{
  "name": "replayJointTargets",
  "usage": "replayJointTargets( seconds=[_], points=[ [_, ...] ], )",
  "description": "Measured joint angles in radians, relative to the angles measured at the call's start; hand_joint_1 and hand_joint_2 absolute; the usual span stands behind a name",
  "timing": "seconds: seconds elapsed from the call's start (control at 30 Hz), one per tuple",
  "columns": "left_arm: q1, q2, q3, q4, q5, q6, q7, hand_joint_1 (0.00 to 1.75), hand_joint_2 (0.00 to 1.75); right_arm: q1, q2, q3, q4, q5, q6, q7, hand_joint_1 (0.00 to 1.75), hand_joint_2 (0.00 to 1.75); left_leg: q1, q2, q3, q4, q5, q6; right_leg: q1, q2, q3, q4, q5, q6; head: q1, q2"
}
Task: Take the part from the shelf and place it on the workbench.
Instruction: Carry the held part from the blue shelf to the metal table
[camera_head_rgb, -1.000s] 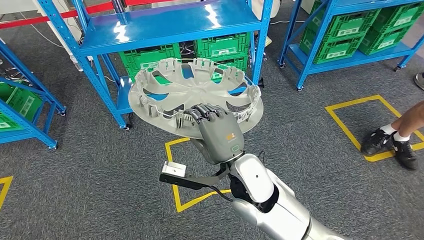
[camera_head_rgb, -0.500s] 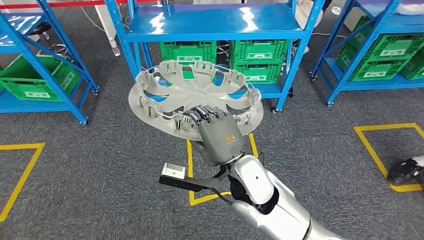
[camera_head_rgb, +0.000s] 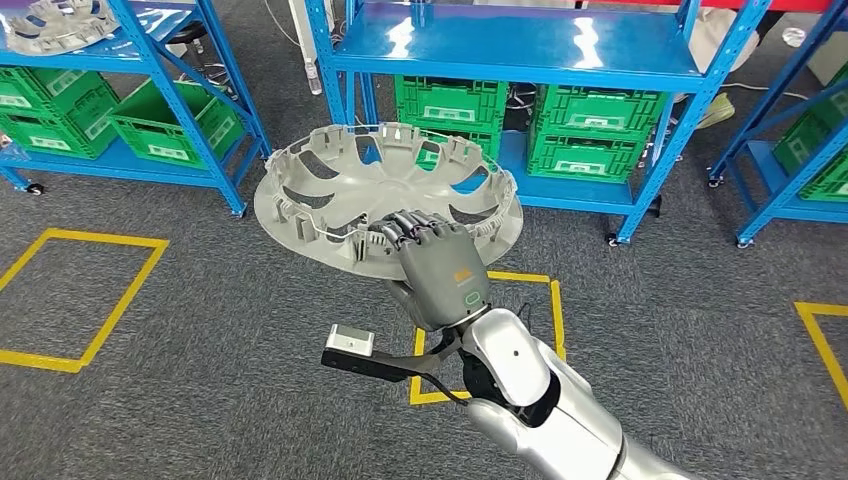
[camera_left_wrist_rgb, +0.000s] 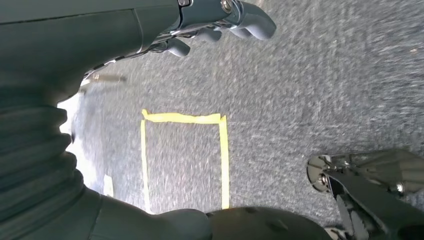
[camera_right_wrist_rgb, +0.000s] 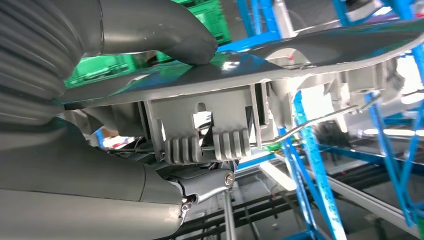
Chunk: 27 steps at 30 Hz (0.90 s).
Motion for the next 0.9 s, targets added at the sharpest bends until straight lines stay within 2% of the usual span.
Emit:
replayJointTargets(
  seconds=[0.03,0.07,0.1,0.13,0.17,0.2,0.27,0.3,0.33,0.4,0.43,0.47,0.5,0.53,0.57,0.6,0.63,0.67,0.7,0.73,0.77,0.8,0.83,0.87,0.9],
  points=[
    [-0.001,0.000,0.000,0.000,0.002,0.002,0.002,0.00,1.75,0.000,0.000,0.000,0.000,0.000,0.000,-0.001,1.75,1.75,-0.001,0.036,-0.027,0.058,-0.031,-0.003,0.002,-0.014,0.000,-0.001,0.000,-0.004,-0.003,0.000],
    [-0.002,0.000,0.000,0.000,0.003,0.004,0.004,0.00,1.75,0.000,0.000,0.000,-0.001,0.001,0.000,-0.002,1.75,1.75,0.000,0.056,-0.059,0.126,-0.063,-0.006,0.005,-0.030,0.000,-0.001,-0.001,-0.007,-0.004,0.000],
    [-0.002,0.000,0.000,0.000,0.005,0.007,0.005,0.00,1.75,0.001,0.000,0.000,0.000,0.000,0.000,-0.005,1.75,1.75,0.002,0.066,-0.084,0.183,-0.084,-0.009,0.006,-0.045,-0.001,-0.001,-0.002,-0.008,-0.004,0.000],
    [-0.001,0.000,0.001,0.000,0.005,0.008,0.004,0.00,1.75,0.001,0.000,0.000,0.000,-0.002,0.000,-0.009,1.75,1.75,0.003,0.071,-0.094,0.209,-0.087,-0.010,0.007,-0.060,-0.001,0.000,-0.002,-0.008,-0.004,0.000],
    [-0.001,0.000,0.001,0.000,0.006,0.009,0.003,0.00,1.75,0.000,0.000,0.001,0.001,-0.005,0.000,-0.014,1.75,1.75,0.004,0.075,-0.085,0.199,-0.074,-0.010,0.007,-0.074,-0.001,0.001,-0.003,-0.007,-0.004,0.000],
    [0.000,0.000,0.001,0.000,0.006,0.010,0.002,0.00,1.75,0.000,0.000,0.001,0.002,-0.008,0.000,-0.018,1.75,1.75,0.004,0.082,-0.055,0.147,-0.046,-0.009,0.008,-0.087,0.000,0.001,-0.004,-0.006,-0.004,0.000],
    [-0.002,-0.001,0.001,0.000,0.007,0.013,-0.002,0.00,1.75,-0.004,0.000,0.002,0.003,-0.012,-0.001,-0.021,1.75,1.75,-0.001,0.129,0.026,0.004,0.005,-0.001,0.011,-0.111,0.003,0.004,-0.008,0.000,-0.004,0.000],
    [-0.003,-0.001,0.001,-0.001,0.008,0.015,-0.004,0.00,1.75,-0.007,0.000,0.002,0.003,-0.013,-0.001,-0.022,1.75,1.75,-0.004,0.148,0.052,-0.045,0.018,0.005,0.014,-0.122,0.004,0.004,-0.009,0.005,-0.003,0.000],
    [-0.004,-0.001,0.001,-0.001,0.009,0.016,-0.006,0.00,1.75,-0.010,0.000,0.002,0.003,-0.014,-0.001,-0.023,1.75,1.75,-0.007,0.160,0.063,-0.068,0.021,0.011,0.017,-0.131,0.006,0.005,-0.010,0.010,-0.003,0.000],
    [-0.003,-0.001,0.002,-0.001,0.012,0.017,-0.007,0.00,1.75,-0.014,0.000,0.003,0.004,-0.016,-0.002,-0.025,1.75,1.75,-0.010,0.142,0.058,-0.072,0.024,0.021,0.019,-0.151,0.009,0.003,-0.010,0.020,-0.001,0.000],
    [-0.002,-0.001,0.002,-0.001,0.014,0.017,-0.007,0.00,1.75,-0.018,0.000,0.004,0.005,-0.016,-0.001,-0.027,1.75,1.75,-0.008,0.129,0.057,-0.075,0.027,0.027,0.017,-0.146,0.010,0.006,-0.015,0.027,-0.001,0.000],
    [-0.001,-0.002,0.003,-0.001,0.016,0.017,-0.007,0.00,1.75,-0.022,0.001,0.005,0.006,-0.017,0.000,-0.030,1.75,1.75,-0.006,0.117,0.057,-0.078,0.031,0.033,0.013,-0.124,0.005,0.021,-0.028,0.033,0.000,0.000],
    [-0.002,-0.003,0.004,-0.001,0.017,0.017,-0.007,0.00,1.75,-0.026,0.001,0.007,0.008,-0.017,0.001,-0.032,1.75,1.75,-0.003,0.104,0.058,-0.081,0.035,0.039,0.011,-0.092,-0.008,0.054,-0.050,0.038,0.001,0.000],
    [-0.003,-0.005,0.005,-0.001,0.019,0.017,-0.006,0.00,1.75,-0.029,0.002,0.008,0.011,-0.018,0.002,-0.034,1.75,1.75,-0.001,0.091,0.056,-0.083,0.038,0.043,0.008,-0.056,-0.033,0.110,-0.081,0.041,0.003,0.000],
    [-0.005,-0.006,0.006,-0.001,0.021,0.017,-0.006,0.00,1.75,-0.032,0.002,0.009,0.015,-0.018,0.003,-0.035,1.75,1.75,-0.001,0.078,0.053,-0.082,0.040,0.046,0.008,-0.031,-0.066,0.177,-0.114,0.041,0.003,0.000],
    [-0.006,-0.008,0.007,-0.001,0.022,0.017,-0.006,0.00,1.75,-0.034,0.002,0.010,0.019,-0.018,0.003,-0.036,1.75,1.75,-0.001,0.063,0.051,-0.081,0.041,0.048,0.008,-0.020,-0.097,0.241,-0.138,0.041,0.004,0.000],
    [-0.006,-0.009,0.008,-0.001,0.023,0.017,-0.006,0.00,1.75,-0.036,0.002,0.011,0.023,-0.018,0.005,-0.036,1.75,1.75,-0.001,0.047,0.049,-0.080,0.042,0.048,0.009,-0.016,-0.118,0.281,-0.146,0.041,0.004,0.000],
    [-0.005,-0.010,0.008,-0.001,0.024,0.017,-0.006,0.00,1.75,-0.039,0.002,0.013,0.026,-0.019,0.007,-0.037,1.75,1.75,-0.001,0.031,0.047,-0.077,0.042,0.048,0.008,-0.014,-0.120,0.282,-0.133,0.040,0.004,0.000],
    [-0.003,-0.010,0.009,0.000,0.025,0.017,-0.005,0.00,1.75,-0.042,0.002,0.015,0.030,-0.019,0.009,-0.037,1.75,1.75,0.000,0.013,0.047,-0.073,0.042,0.046,0.007,-0.010,-0.102,0.244,-0.102,0.039,0.004,0.000],
    [-0.002,-0.011,0.010,0.000,0.025,0.017,-0.005,0.00,1.75,-0.045,0.002,0.017,0.033,-0.020,0.012,-0.038,1.75,1.75,0.001,-0.003,0.046,-0.069,0.042,0.044,0.004,0.002,-0.070,0.176,-0.064,0.039,0.004,0.000],
    [-0.003,-0.012,0.011,0.000,0.026,0.017,-0.004,0.00,1.75,-0.049,0.002,0.019,0.035,-0.021,0.015,-0.039,1.75,1.75,0.001,-0.019,0.043,-0.064,0.041,0.039,0.001,0.023,-0.037,0.109,-0.039,0.038,0.004,0.000],
    [-0.004,-0.013,0.012,0.000,0.027,0.017,-0.004,0.00,1.75,-0.053,0.003,0.021,0.037,-0.023,0.017,-0.042,1.75,1.75,0.001,-0.033,0.038,-0.060,0.041,0.032,-0.001,0.041,-0.014,0.058,-0.023,0.037,0.004,0.000],
    [-0.004,-0.014,0.013,0.000,0.027,0.018,-0.003,0.00,1.75,-0.056,0.004,0.023,0.039,-0.024,0.019,-0.044,1.75,1.75,0.002,-0.045,0.033,-0.059,0.043,0.025,-0.002,0.054,-0.002,0.031,-0.019,0.034,0.004,0.000],
    [-0.004,-0.014,0.014,0.000,0.028,0.018,-0.003,0.00,1.75,-0.061,0.006,0.024,0.041,-0.025,0.020,-0.047,1.75,1.75,0.003,-0.055,0.028,-0.060,0.046,0.017,0.000,0.057,-0.001,0.025,-0.023,0.029,0.004,0.000],
    [-0.002,-0.014,0.015,0.000,0.028,0.018,-0.002,0.00,1.75,-0.066,0.010,0.025,0.043,-0.026,0.020,-0.049,1.75,1.75,0.006,-0.065,0.023,-0.062,0.049,0.009,0.002,0.048,-0.002,0.023,-0.019,0.022,0.004,0.000]
  ],
)
